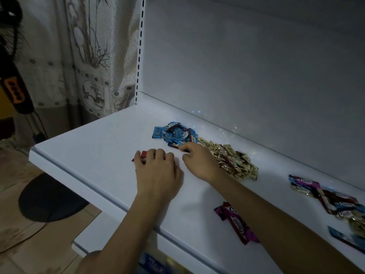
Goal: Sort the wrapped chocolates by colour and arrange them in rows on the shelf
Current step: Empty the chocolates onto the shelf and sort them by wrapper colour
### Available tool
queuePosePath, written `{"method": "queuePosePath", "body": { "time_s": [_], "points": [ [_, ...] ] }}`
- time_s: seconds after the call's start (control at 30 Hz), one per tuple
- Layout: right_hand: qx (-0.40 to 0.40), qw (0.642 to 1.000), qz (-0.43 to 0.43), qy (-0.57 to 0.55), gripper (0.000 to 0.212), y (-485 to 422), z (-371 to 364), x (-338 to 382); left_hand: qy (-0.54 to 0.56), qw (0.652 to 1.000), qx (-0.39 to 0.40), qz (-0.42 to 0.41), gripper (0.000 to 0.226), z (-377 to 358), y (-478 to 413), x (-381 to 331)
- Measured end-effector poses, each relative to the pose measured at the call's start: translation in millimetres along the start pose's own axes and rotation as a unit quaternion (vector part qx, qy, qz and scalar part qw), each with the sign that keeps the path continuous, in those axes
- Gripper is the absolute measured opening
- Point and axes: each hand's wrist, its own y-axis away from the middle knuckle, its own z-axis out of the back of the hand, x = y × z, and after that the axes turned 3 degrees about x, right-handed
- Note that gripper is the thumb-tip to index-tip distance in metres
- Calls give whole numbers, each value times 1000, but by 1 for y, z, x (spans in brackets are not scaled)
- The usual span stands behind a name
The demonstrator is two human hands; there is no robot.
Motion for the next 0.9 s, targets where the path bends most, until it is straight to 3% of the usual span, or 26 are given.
{"method": "queuePosePath", "body": {
  "time_s": [0.17,0.37,0.6,0.7,0.83,0.9],
  "points": [
    [-51,998,8,-28,22,40,8,-11,33,998,-56,-26,59,2,1,-2],
    [-122,990,4,-66,17,96,47,-51,83,971,-136,-177,41,10,10,-10],
    [-208,972,-40,-100,14,160,73,-116,189,934,-80,-294,41,19,31,-129],
    [-235,968,-58,-72,15,189,88,-142,213,920,-23,-328,54,10,53,-182],
    [-267,953,-115,-83,16,230,109,-178,219,909,56,-351,45,-3,77,-237],
    [-288,943,-145,-79,17,248,115,-196,219,907,74,-351,51,-10,86,-261]
  ]
}}
